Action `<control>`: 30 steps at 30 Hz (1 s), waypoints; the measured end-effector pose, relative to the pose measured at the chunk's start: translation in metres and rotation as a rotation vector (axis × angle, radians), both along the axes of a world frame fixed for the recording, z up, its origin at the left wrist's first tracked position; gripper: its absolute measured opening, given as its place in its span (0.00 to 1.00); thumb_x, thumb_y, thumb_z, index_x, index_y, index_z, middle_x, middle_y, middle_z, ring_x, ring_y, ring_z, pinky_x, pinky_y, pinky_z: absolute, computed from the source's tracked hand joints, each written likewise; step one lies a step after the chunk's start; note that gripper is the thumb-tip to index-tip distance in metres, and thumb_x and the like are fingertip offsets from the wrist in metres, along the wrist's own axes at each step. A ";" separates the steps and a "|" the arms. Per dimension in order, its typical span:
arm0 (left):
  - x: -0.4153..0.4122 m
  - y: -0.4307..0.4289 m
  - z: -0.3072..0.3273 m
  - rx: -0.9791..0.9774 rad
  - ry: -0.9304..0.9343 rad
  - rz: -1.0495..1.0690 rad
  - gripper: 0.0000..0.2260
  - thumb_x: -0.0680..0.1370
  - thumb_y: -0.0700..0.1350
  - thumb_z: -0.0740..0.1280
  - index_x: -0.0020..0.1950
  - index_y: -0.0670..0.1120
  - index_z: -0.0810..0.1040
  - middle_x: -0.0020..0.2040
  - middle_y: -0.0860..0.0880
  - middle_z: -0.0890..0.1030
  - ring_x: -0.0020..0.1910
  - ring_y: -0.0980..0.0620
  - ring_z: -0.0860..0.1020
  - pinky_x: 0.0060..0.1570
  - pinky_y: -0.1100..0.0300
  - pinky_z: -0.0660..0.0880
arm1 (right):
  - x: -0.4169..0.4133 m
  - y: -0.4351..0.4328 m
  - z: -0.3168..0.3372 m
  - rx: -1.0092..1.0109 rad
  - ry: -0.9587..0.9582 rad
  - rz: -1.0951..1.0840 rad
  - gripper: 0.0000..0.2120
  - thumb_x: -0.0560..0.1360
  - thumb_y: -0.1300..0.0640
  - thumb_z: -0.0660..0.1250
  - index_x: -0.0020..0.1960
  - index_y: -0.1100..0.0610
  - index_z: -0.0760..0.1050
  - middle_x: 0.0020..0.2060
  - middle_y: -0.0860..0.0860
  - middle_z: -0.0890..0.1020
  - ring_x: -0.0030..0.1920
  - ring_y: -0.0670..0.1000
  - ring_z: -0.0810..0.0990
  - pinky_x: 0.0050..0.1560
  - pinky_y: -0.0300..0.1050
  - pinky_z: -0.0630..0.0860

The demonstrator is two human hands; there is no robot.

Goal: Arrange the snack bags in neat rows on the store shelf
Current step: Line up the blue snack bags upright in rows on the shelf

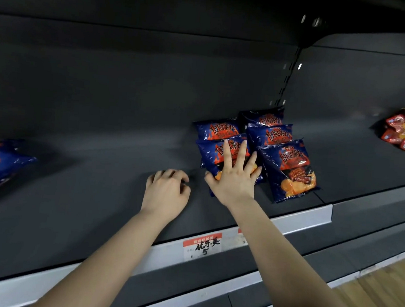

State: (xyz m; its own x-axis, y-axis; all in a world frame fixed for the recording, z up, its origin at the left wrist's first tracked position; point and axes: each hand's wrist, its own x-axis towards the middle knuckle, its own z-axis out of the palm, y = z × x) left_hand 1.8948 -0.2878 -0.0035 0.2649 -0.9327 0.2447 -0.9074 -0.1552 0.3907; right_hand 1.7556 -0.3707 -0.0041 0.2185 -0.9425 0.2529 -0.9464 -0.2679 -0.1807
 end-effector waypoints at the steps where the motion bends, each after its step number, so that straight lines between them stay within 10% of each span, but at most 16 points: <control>1: 0.000 0.000 0.000 0.003 -0.002 -0.001 0.11 0.76 0.46 0.60 0.57 0.52 0.76 0.60 0.52 0.77 0.60 0.48 0.71 0.64 0.55 0.61 | 0.000 0.000 -0.001 -0.007 0.002 -0.007 0.43 0.73 0.34 0.56 0.76 0.45 0.33 0.75 0.57 0.36 0.74 0.68 0.41 0.70 0.69 0.47; 8: -0.001 0.001 0.001 0.018 -0.002 -0.004 0.11 0.76 0.46 0.60 0.57 0.51 0.76 0.61 0.52 0.76 0.61 0.48 0.71 0.64 0.55 0.60 | 0.001 0.000 0.002 -0.079 -0.131 -0.059 0.44 0.73 0.39 0.62 0.77 0.49 0.39 0.76 0.61 0.49 0.70 0.68 0.58 0.69 0.67 0.54; 30: -0.001 0.001 0.002 0.046 -0.012 -0.020 0.11 0.76 0.46 0.60 0.56 0.52 0.77 0.61 0.52 0.76 0.61 0.47 0.70 0.66 0.53 0.59 | 0.002 0.001 0.004 -0.080 -0.109 -0.032 0.39 0.76 0.36 0.55 0.77 0.47 0.37 0.76 0.59 0.41 0.74 0.67 0.45 0.70 0.68 0.47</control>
